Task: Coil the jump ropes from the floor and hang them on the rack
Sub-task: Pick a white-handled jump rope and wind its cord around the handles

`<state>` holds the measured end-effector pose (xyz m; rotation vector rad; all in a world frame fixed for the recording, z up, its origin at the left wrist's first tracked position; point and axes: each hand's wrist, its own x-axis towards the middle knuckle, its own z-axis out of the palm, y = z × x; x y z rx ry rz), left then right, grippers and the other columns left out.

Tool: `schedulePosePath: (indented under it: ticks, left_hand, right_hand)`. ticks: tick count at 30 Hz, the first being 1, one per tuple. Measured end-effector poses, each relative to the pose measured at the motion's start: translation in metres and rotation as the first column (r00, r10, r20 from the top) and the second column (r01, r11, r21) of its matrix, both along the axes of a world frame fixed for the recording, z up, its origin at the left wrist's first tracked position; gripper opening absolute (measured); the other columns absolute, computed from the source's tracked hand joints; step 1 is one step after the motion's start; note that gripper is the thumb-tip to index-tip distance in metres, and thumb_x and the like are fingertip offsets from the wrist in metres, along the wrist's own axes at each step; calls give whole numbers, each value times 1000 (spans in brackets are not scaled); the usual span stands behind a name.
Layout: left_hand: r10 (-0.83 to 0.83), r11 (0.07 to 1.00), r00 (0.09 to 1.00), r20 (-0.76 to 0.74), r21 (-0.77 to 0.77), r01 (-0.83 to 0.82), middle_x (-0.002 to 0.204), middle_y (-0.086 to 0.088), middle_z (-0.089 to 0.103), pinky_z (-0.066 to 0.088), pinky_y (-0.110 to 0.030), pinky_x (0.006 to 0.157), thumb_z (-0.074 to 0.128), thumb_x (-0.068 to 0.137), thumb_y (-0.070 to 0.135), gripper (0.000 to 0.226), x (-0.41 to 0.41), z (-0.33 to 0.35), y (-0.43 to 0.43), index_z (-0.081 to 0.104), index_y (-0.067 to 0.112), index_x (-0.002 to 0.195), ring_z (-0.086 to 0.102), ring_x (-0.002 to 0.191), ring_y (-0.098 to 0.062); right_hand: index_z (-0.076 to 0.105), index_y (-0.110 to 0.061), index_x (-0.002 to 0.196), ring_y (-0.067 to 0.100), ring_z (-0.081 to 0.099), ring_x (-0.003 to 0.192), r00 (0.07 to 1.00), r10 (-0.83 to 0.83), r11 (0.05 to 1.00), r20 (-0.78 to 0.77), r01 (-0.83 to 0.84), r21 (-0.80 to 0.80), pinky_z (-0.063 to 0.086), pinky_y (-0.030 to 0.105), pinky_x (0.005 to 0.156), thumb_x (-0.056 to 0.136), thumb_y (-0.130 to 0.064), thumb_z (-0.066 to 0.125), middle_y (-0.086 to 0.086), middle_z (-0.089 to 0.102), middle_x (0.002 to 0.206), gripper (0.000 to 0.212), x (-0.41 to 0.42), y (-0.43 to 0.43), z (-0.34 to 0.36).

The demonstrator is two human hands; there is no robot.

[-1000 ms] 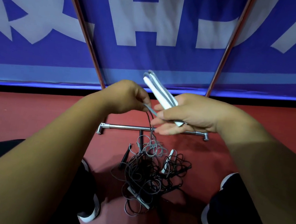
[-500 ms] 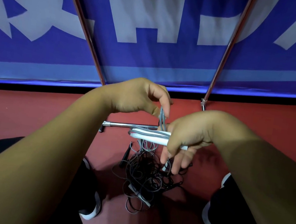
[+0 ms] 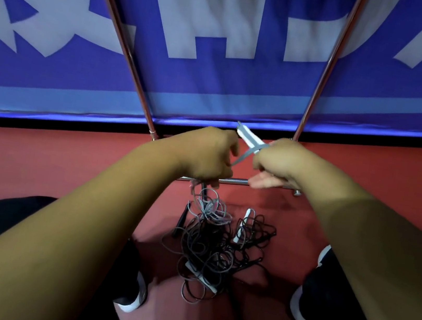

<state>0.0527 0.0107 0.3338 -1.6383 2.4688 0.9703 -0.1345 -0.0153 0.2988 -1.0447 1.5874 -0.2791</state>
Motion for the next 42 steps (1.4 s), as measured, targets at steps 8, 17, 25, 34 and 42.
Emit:
schedulePosePath:
  ticks: [8,17,25,34,42]
  left_hand:
    - [452,837,831,-324,475,-270,82,-11,73,60,-40,74,53,110,24,23,8,-5,-1,66,4,112,74,83,-28]
    - [406,885,763,-503,423,-193,96,-11,74,57,-32,90,66,102,24,19,25,5,-10,77,10,110,70,93,-15]
    - [134,912,903,-408,406,49,102,-1,78,53,-33,104,74,94,23,19,39,18,-9,81,24,111,68,98,-9]
    - [136,949,977,-163,303,-82,90,10,80,61,-30,84,81,90,29,11,46,7,-19,84,32,101,73,91,-5]
    - [131,955,991,22,-273,-120,96,-1,75,46,-30,77,72,95,42,22,49,-22,-31,79,22,103,67,97,-24]
  right_hand:
    - [58,-16,131,10,44,43,903,-42,981,428,118,-151,34,21,37,97,7,58,10,56,69,41,18,1,20]
    - [64,-22,119,5,19,45,763,-48,996,644,82,-22,11,17,36,99,-54,61,-3,40,66,38,8,1,44]
    - [51,-17,113,6,20,42,771,-124,980,625,193,-44,13,18,33,95,-27,64,-2,39,64,24,6,-1,45]
    - [50,-16,87,9,24,44,867,7,992,498,57,-113,14,17,38,96,-23,65,1,46,63,19,7,7,47]
    - [55,2,88,5,26,37,877,266,964,400,-233,-131,9,17,38,103,-7,54,1,62,55,18,17,25,56]
